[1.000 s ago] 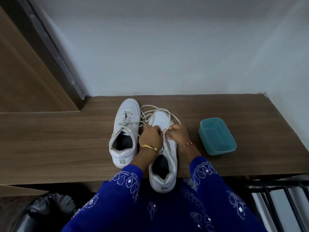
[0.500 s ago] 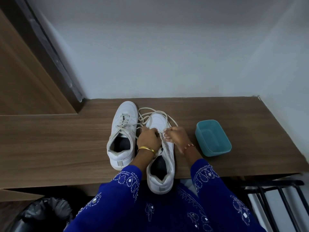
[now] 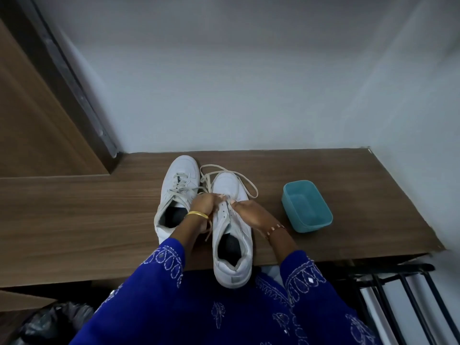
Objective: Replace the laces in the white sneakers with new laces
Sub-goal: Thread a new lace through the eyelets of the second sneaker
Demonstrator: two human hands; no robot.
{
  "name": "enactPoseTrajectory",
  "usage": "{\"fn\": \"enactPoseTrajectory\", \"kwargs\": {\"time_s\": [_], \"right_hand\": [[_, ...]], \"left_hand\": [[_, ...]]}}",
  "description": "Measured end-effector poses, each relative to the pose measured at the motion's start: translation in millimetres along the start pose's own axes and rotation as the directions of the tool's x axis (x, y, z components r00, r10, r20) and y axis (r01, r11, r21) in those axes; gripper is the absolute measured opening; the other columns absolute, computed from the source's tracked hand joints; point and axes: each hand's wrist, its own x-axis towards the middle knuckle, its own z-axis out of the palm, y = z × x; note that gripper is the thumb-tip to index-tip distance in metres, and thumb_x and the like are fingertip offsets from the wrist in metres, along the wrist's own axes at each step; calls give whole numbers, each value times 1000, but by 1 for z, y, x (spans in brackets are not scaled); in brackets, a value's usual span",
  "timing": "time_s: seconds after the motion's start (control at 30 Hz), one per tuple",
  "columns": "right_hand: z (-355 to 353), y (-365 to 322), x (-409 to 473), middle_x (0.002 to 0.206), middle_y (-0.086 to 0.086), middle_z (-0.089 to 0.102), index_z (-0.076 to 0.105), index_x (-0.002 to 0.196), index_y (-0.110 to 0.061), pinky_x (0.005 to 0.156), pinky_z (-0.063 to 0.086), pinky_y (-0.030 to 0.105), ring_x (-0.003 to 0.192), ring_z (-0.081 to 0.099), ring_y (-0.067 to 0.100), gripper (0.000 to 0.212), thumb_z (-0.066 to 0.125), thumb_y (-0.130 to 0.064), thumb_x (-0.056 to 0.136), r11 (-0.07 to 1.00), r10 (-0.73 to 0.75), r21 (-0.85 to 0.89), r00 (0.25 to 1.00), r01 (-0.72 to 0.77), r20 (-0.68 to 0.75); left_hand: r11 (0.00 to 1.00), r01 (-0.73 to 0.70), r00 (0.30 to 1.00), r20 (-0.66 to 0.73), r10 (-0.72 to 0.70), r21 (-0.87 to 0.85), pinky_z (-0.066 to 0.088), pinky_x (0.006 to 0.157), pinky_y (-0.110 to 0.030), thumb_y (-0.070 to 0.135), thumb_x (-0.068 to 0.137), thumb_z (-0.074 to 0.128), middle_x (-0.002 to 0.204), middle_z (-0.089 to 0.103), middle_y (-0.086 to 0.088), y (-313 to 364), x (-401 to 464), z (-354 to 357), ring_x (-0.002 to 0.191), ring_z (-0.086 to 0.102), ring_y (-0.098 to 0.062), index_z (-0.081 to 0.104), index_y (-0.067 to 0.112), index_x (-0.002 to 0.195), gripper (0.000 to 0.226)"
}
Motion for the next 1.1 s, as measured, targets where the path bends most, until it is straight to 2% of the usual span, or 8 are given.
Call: {"fn": "enactPoseTrajectory", "kwargs": {"time_s": [0.1, 0.23, 0.43, 0.53, 0.63, 0.8, 0.9, 1.1], "right_hand": [[-2, -1, -1, 108, 13, 61, 62, 110, -4, 83, 36, 27, 100, 56, 21, 48, 30, -38, 101, 999, 16, -32, 1000, -16, 19], [-2, 1, 1, 58, 0, 34, 33, 59, -16, 53, 25, 25, 52, 29, 10, 47, 30, -34, 101, 999, 17, -32, 1000, -17, -7], [3, 5, 3, 57, 1, 35, 33, 57, -14, 52, 25, 23, 52, 30, 10, 46, 30, -27, 102, 998, -19, -56, 1000, 17, -25], [3, 9, 6, 61, 0, 39, 41, 64, -15, 55, 28, 23, 54, 33, 10, 41, 31, -26, 101, 999, -19, -43, 1000, 18, -22], [2, 14, 5, 59, 1, 33, 38, 63, -14, 60, 28, 27, 53, 29, 11, 41, 33, -28, 101, 1000, -12, 28, 999, 13, -32], [2, 21, 10, 74, 3, 45, 59, 94, -5, 65, 34, 25, 67, 40, 14, 25, 39, -19, 98, 999, -36, 31, 998, 38, -52], [5, 24, 12, 114, 3, 55, 38, 140, -15, 65, 42, 8, 87, 56, 8, 48, 41, -5, 93, 994, -94, -57, 994, 91, -57], [19, 25, 11, 132, 11, 55, 50, 133, -13, 102, 40, 28, 119, 53, 23, 47, 41, 4, 90, 918, -314, -290, 942, 270, -120]], "left_hand": [[990, -42, 999, 14, 44, -134, 31, 49, -21, 4, 88, 50, 46, 50, 1, -6, -9, -7, 53, 38, -15, 58, 10, 66, 23], [888, -115, 991, 14, 136, -444, 40, 58, -21, 3, 94, 31, 62, 67, 3, 5, -22, -4, 66, 57, -13, 49, 11, 66, 34], [874, -130, 967, 134, 216, -469, 56, 60, -27, 15, 100, 26, 56, 67, -9, 38, -40, -12, 60, 69, -21, 39, 11, 67, 36], [882, -13, 896, 386, 219, -471, 58, 61, -36, 12, 97, 26, 53, 63, -10, 53, -57, -32, 58, 69, -26, 49, 8, 64, 40], [969, 32, 826, 552, 112, -244, 57, 60, -36, 10, 94, 27, 49, 59, -9, 60, -67, -50, 51, 67, -26, 58, 11, 52, 52], [928, -66, 980, 197, -8, 367, 34, 45, -23, 16, 92, 35, 41, 55, -4, 43, -54, -52, 29, 49, -16, 47, 7, 58, 37], [927, -35, 987, 161, -28, 373, 36, 39, -19, 13, 93, 36, 44, 54, -8, 25, -53, -43, 27, 45, -17, 50, 2, 60, 38], [969, -96, 942, 336, 13, 229, 47, 43, -22, 13, 95, 37, 53, 60, -9, 15, -56, -28, 39, 55, -17, 52, 5, 61, 38]]}}
